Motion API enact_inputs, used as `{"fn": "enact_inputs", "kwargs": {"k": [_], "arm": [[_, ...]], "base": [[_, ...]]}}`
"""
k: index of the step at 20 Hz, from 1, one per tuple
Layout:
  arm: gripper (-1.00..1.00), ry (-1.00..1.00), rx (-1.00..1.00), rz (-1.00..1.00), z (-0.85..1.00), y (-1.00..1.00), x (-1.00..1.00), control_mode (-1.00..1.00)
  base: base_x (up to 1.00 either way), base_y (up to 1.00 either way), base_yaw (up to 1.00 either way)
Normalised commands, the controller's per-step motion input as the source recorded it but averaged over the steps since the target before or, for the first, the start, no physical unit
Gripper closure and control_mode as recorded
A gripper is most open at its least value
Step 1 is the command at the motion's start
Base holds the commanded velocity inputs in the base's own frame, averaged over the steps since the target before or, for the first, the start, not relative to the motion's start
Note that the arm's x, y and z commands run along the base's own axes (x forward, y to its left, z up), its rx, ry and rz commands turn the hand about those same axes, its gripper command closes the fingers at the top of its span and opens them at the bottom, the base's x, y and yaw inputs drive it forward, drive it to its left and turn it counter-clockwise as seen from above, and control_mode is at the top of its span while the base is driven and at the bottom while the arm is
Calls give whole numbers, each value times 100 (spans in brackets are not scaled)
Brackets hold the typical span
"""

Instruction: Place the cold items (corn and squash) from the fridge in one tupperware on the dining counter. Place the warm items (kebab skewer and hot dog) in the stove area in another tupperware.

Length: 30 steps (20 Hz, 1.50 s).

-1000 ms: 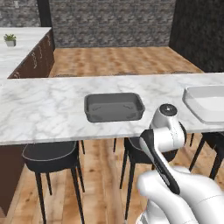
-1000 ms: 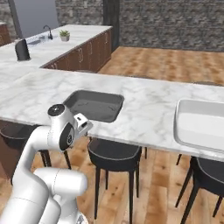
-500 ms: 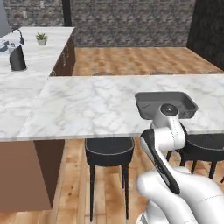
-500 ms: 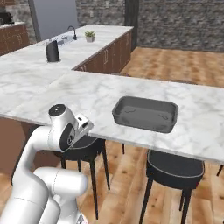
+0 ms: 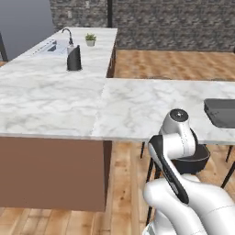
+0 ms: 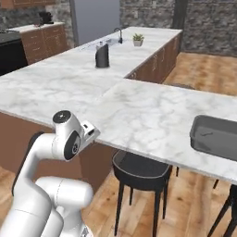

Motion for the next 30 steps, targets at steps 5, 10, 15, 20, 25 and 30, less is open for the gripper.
{"fn": "enact_inputs", "kwargs": {"k": [5,10,15,20,25,30], "arm": [[-100,0,0,0,0,0,0,100],[-100,0,0,0,0,0,0,100],[-100,0,0,0,0,0,0,100],[-100,0,0,0,0,0,0,100],[-100,0,0,0,0,0,0,100],[-100,0,0,0,0,0,0,100]], "base": [[1,99,40],[0,95,41],[6,97,34],[29,97,31],[35,100,20],[43,100,13]]}}
